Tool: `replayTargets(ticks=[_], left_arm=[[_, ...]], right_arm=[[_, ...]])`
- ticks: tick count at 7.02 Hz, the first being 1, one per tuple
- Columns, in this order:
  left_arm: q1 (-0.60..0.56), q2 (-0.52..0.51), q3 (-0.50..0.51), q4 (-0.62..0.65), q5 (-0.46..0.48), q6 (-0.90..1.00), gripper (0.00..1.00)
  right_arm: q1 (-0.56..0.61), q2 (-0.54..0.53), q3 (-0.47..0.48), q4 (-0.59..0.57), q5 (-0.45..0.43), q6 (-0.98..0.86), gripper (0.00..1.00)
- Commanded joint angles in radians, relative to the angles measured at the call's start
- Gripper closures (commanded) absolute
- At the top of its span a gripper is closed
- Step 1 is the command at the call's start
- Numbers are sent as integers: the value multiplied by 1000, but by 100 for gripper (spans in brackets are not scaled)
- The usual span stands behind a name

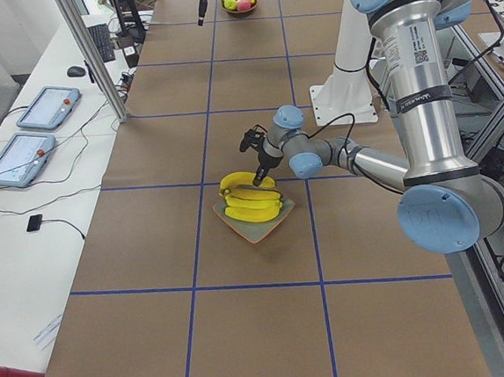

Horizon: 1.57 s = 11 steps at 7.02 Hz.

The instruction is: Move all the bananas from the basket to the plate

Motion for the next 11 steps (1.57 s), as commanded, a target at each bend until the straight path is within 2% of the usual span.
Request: replayTargets(ticks=[1,3,4,5,6,8,9,10,11], left_arm=[[0,-1,0,-1,5,7,1],[-4,1,-39,-6,-13,5,1],[-77,-1,-59,0,-79,7,1],[-239,-8,-50,17,-257,8,1],[-401,-11,-49,88,-376,113,1],[-606,-16,-44,313,-403,403,1],[-698,-16,-26,380,-404,515,1],[-798,-16,44,415,-433,675,1],[-907,-16,127,428,-526,785,0]], right_arm=[[0,-7,1,3,-1,0,0],[14,-9,0,1,6,0,0],[28,-22,1,0,11,-3,0],[44,-54,0,-3,11,-73,0],[72,-105,0,-11,11,-166,0],[147,-209,0,-20,16,-347,0],[203,-226,6,-114,26,-483,0],[262,-227,12,-234,29,-638,0],[319,-227,4,-337,29,-790,0]])
